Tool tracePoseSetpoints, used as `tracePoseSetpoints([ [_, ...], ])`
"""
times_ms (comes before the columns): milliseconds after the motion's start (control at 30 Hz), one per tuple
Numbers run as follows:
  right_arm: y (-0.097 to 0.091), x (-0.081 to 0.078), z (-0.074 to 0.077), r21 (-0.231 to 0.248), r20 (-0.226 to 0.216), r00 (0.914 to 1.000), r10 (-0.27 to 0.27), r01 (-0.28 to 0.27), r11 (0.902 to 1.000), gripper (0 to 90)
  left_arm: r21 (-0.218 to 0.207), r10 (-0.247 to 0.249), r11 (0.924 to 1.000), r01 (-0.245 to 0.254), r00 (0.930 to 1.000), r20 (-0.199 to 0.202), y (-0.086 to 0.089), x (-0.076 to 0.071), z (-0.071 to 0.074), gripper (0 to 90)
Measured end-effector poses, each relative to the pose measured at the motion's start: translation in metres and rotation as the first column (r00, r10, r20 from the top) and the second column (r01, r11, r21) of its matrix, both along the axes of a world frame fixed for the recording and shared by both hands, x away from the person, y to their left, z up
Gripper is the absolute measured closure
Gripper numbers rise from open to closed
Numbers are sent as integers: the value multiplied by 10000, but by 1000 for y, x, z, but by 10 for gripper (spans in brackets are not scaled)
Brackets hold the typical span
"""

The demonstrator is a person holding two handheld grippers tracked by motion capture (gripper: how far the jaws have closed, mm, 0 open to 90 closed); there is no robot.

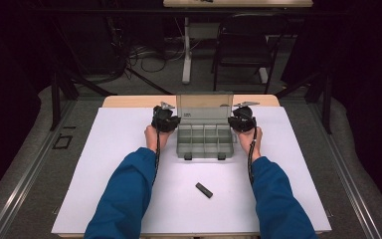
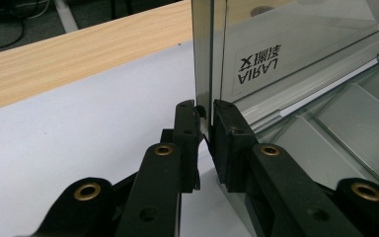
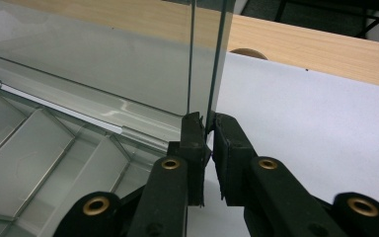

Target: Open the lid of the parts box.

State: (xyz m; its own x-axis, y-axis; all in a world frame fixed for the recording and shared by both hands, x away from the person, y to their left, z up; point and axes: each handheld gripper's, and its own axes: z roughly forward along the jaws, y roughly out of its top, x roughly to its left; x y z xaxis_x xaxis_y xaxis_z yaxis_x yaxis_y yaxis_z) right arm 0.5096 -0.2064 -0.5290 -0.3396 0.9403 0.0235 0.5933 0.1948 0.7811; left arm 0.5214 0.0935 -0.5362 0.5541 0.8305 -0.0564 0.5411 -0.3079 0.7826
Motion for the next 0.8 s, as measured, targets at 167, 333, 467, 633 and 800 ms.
tracePoseSetpoints([
  [167,2,2,-1,-70,-4,10000,-16,16,10000,810,107,79,9999,-79,9999,62,-1,0,0,775],
  [333,5,2,-1,-310,76,9999,-105,107,9995,778,154,109,9998,-112,9998,167,0,0,0,718],
  [467,7,1,0,-317,139,9998,-152,156,9994,696,117,23,9999,-25,9999,161,0,-2,2,618],
  [633,6,-5,5,-286,145,9999,8,-4,9996,516,47,1,10000,-2,9999,157,2,-7,12,392],
  [800,6,-19,12,1,286,9982,533,-533,9986,316,-11,-413,9991,413,9991,-24,5,-19,23,237],
])
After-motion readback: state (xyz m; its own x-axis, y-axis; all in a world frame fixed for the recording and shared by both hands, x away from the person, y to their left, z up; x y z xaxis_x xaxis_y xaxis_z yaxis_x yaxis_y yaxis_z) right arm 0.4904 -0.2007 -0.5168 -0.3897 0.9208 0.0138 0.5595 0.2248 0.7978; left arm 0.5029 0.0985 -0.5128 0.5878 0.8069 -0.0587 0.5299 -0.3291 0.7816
